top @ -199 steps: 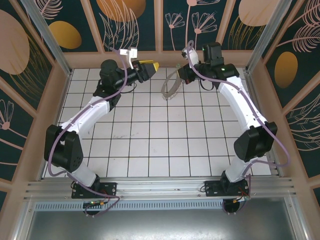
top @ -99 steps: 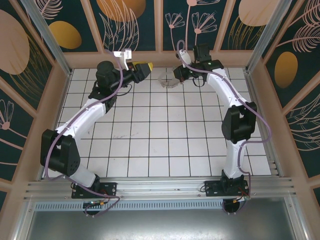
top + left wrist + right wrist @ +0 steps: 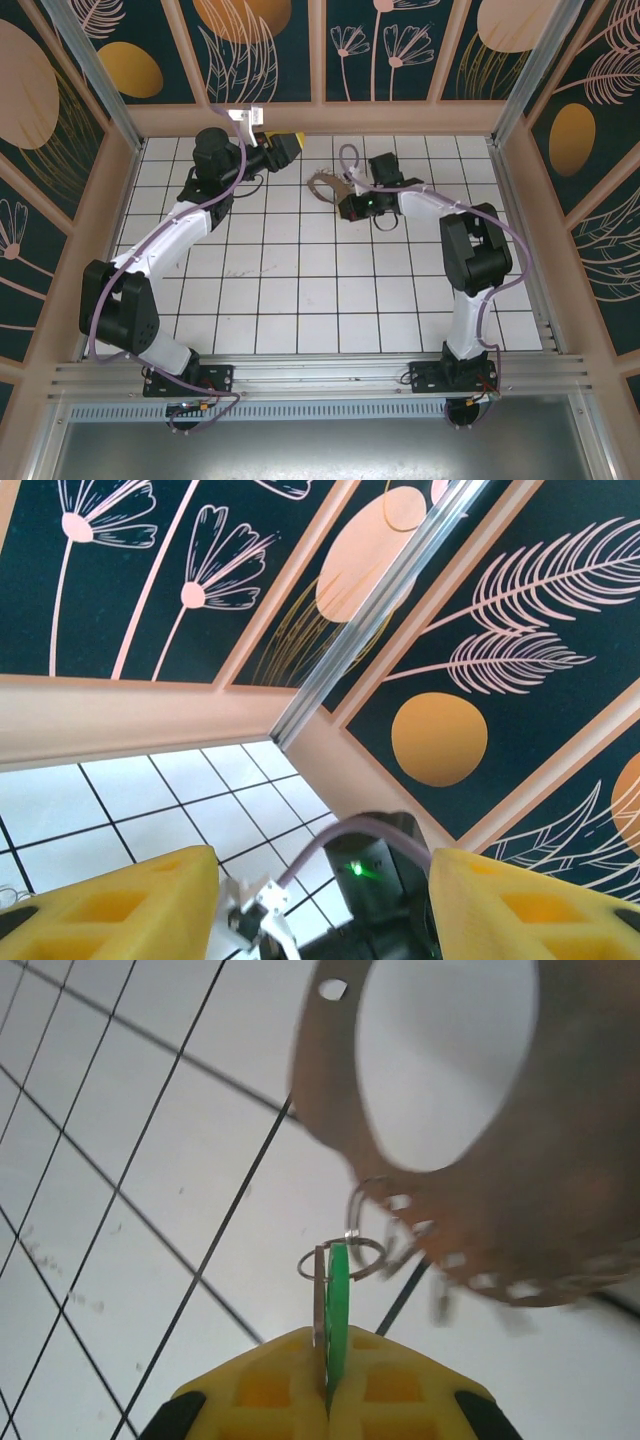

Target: Put the keys on the keyring

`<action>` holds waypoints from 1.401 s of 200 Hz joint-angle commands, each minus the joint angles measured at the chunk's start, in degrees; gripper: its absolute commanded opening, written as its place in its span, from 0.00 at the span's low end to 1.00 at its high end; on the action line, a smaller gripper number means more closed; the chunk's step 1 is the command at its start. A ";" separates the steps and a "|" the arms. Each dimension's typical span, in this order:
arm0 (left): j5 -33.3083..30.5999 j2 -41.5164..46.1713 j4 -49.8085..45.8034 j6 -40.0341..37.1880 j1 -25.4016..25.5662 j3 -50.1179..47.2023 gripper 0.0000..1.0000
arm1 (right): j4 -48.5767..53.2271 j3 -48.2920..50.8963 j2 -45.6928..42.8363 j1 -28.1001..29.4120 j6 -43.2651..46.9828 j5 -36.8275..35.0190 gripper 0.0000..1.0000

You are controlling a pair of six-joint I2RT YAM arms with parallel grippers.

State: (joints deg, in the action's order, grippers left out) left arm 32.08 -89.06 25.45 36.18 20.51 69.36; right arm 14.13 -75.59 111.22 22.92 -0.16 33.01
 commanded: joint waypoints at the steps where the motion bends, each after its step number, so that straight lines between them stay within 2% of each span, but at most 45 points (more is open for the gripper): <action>1: 0.65 2.27 1.81 0.77 -0.34 -0.76 0.58 | -7.92 2.23 -4.36 2.33 -5.54 0.66 0.00; 83: 1.83 1.95 2.28 1.94 -0.39 -1.42 0.58 | -15.24 10.21 -0.65 9.79 -15.34 0.29 0.00; 129: 2.61 1.69 3.29 2.79 -0.39 -1.85 0.58 | -14.89 9.35 1.50 13.83 -16.62 -0.18 0.00; 151: 3.26 1.51 3.61 3.06 -0.39 -1.78 0.59 | -14.91 8.47 1.94 15.63 -17.35 0.39 0.23; 170: 3.77 1.56 3.94 3.37 -0.39 -1.60 0.59 | -15.16 7.41 0.74 17.66 -17.52 1.61 0.35; 194: 4.20 1.76 4.42 3.88 -0.39 -1.35 0.60 | -18.13 9.14 -4.13 17.91 -18.56 3.56 0.44; 233: 4.76 1.98 5.40 4.47 -0.34 -1.35 0.63 | -17.35 12.39 -12.07 13.60 -18.02 2.91 0.49; 239: 4.78 2.09 5.40 4.39 -0.38 -1.40 0.66 | -16.98 13.06 -13.35 12.72 -17.75 2.47 0.50; 256: 4.28 2.87 4.74 3.62 -0.39 -1.50 0.87 | -16.00 14.97 -17.31 9.45 -17.05 1.46 0.54; 259: 3.99 3.02 4.44 3.37 -0.39 -1.51 0.93 | -15.86 15.27 -18.02 8.88 -17.01 1.33 0.56; 263: 3.79 3.24 4.02 2.87 -0.39 -1.51 0.98 | -15.61 15.67 -19.02 8.74 -16.84 1.10 0.62; 269: 3.06 3.67 2.99 2.00 -0.34 -1.43 0.98 | -15.07 16.18 -20.36 6.50 -16.50 0.65 0.69; 273: 2.22 3.91 2.17 1.32 -0.38 -1.42 0.98 | -14.56 16.45 -21.52 5.75 -16.16 0.37 0.81; 280: 0.60 4.61 0.47 -0.10 -0.39 -1.42 0.99 | -13.80 16.95 -23.32 4.13 -15.56 -0.24 0.85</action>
State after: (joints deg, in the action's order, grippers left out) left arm 35.31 -87.83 27.88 39.57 20.51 67.81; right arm -1.45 -60.88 93.38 31.31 -17.85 34.79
